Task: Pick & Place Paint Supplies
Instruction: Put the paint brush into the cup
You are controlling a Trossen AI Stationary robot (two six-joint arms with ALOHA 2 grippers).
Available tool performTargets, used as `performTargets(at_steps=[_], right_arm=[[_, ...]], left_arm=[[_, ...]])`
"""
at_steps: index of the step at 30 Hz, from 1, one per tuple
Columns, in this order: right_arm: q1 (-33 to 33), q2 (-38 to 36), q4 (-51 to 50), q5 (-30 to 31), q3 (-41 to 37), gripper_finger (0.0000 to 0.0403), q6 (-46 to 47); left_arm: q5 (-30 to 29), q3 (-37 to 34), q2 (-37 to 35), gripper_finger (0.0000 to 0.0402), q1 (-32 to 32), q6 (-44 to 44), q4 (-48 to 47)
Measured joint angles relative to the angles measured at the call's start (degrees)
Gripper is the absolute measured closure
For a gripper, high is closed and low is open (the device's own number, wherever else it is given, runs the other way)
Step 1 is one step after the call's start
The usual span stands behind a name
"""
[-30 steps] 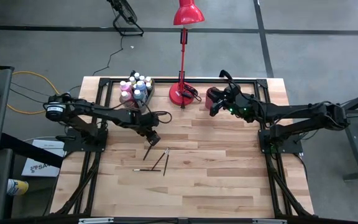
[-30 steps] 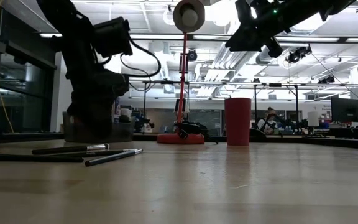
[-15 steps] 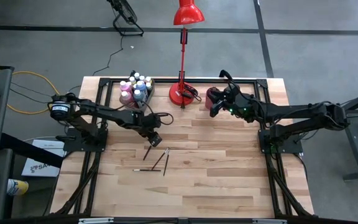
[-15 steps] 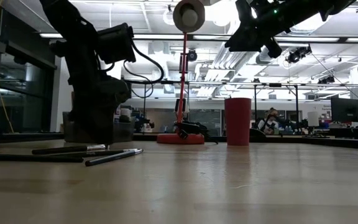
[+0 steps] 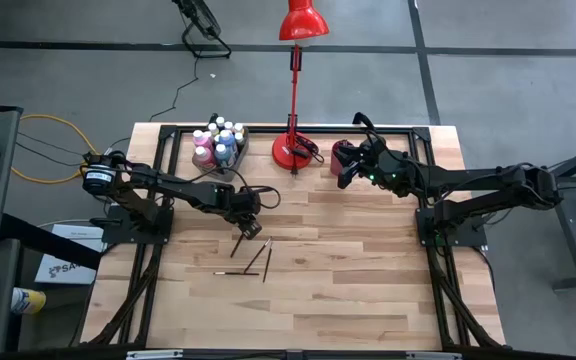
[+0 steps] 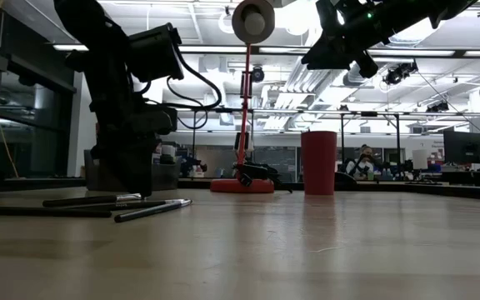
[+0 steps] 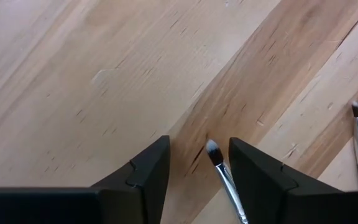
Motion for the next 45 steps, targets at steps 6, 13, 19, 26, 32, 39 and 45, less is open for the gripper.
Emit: performTargets(at_steps=[6, 13, 19, 26, 32, 39, 45], right_arm=[[0.00, 0.00, 0.00, 0.00, 0.00, 0.0312, 0.00], [0.00, 0.00, -0.09, -0.02, 0.00, 0.0312, 0.00], [0.00, 0.00, -0.15, -0.04, 0.00, 0.0312, 0.00], [-0.01, 0.00, -0.09, -0.57, 0.00, 0.0312, 0.00], [-0.02, 0.02, 0.26, -6.92, -0.02, 0.0312, 0.02], [0.00, 0.04, 2.02, -18.54, -0.11, 0.0312, -0.29], [0.00, 0.13, 5.44, -26.80, -0.09, 0.0286, 0.18]], left_arm=[[-0.98, -0.04, 0.10, 0.0284, -0.76, 1.36, -0.98], [-0.98, -0.13, 0.11, 0.0347, -1.09, 1.38, -1.06], [0.43, -0.15, 0.13, 0.0397, -1.11, 1.78, -0.65], [1.38, -0.37, -2.56, 0.0400, -1.07, 5.15, 1.76], [0.56, 1.36, -9.51, 0.0401, -0.51, 13.29, 5.84], [-5.69, 10.28, -14.92, 0.0401, -0.46, 35.42, 13.74], [-7.92, 21.32, -14.90, 0.0401, -0.33, 51.64, 15.18]])
